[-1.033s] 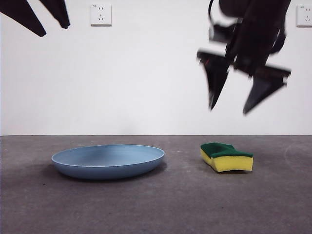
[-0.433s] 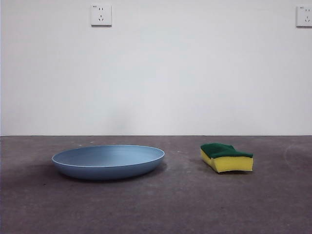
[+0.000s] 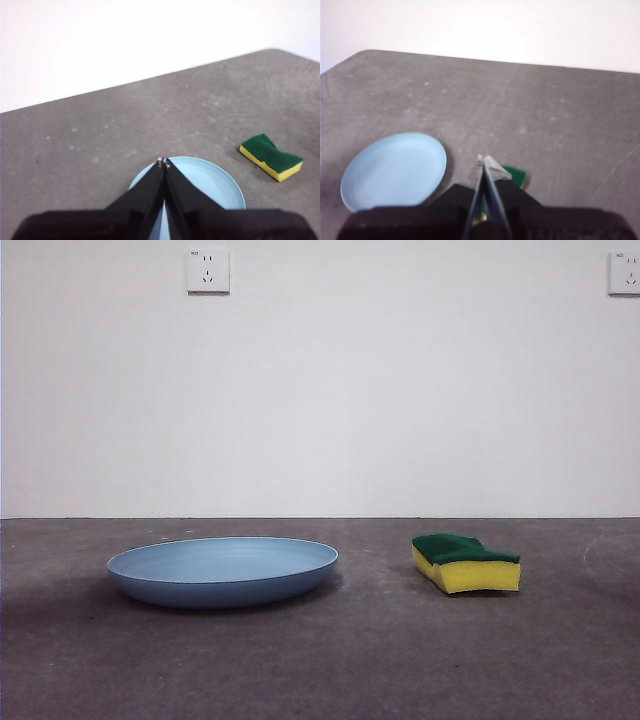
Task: Pick up the plate,pick up the cloth,clean the plate with the cloth
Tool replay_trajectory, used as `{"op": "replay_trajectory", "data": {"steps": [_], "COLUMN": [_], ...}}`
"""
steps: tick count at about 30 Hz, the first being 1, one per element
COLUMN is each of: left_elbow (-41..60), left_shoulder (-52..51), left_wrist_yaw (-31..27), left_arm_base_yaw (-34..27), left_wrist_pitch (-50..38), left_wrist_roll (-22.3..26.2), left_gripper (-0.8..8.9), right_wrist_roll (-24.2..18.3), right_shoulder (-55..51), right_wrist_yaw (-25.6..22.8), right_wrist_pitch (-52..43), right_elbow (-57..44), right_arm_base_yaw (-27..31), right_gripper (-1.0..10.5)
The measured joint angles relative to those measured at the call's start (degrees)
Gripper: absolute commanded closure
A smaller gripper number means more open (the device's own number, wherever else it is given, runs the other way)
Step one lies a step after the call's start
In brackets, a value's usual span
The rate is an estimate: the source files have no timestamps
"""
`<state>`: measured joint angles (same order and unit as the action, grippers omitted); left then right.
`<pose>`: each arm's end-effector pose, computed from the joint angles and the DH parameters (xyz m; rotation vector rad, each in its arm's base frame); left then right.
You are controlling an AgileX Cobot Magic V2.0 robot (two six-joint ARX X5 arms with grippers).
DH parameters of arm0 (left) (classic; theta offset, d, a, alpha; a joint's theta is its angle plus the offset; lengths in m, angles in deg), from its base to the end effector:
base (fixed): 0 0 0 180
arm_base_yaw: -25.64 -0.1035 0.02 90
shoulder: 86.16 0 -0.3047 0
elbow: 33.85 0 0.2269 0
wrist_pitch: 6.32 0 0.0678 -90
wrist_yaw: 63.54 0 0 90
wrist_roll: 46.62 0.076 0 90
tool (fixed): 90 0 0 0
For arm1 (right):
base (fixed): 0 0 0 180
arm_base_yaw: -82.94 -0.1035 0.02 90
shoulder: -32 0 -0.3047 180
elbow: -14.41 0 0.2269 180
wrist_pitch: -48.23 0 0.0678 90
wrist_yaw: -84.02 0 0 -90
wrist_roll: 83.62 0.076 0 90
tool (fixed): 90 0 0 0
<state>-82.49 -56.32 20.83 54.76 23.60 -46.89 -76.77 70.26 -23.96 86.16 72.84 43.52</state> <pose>0.1008 -0.0476 0.3006 0.0537 0.1875 -0.4082 0.1131 0.0626 0.3277 -0.0323 0.2949 0.3539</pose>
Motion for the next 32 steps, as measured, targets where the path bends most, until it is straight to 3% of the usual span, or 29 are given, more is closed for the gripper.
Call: {"op": "replay_trajectory", "data": {"steps": [7,23,32], "left_elbow": [2.6,2.6,3.1], "left_shoulder": [-0.2,-0.3,-6.5], "left_wrist_yaw": [0.0,-0.1,0.0], "left_arm_base_yaw": [0.2,0.3,-5.2], "left_wrist_pitch": [1.0,0.8,-1.2], "left_wrist_roll": [-2.4,-2.3,3.8], "left_gripper": [8.16,8.16,8.16], "right_wrist_roll": [0.0,0.0,0.0], "right_shoulder": [0.0,-0.1,-0.1], "right_wrist_yaw": [0.0,0.0,0.0], "right_wrist_pitch": [1.0,1.0,1.0], "right_elbow": [-1.0,-1.0,-1.0], "right_arm_base_yaw": [0.0,0.0,0.0], "right_gripper": [9.5,9.5,9.5]}}
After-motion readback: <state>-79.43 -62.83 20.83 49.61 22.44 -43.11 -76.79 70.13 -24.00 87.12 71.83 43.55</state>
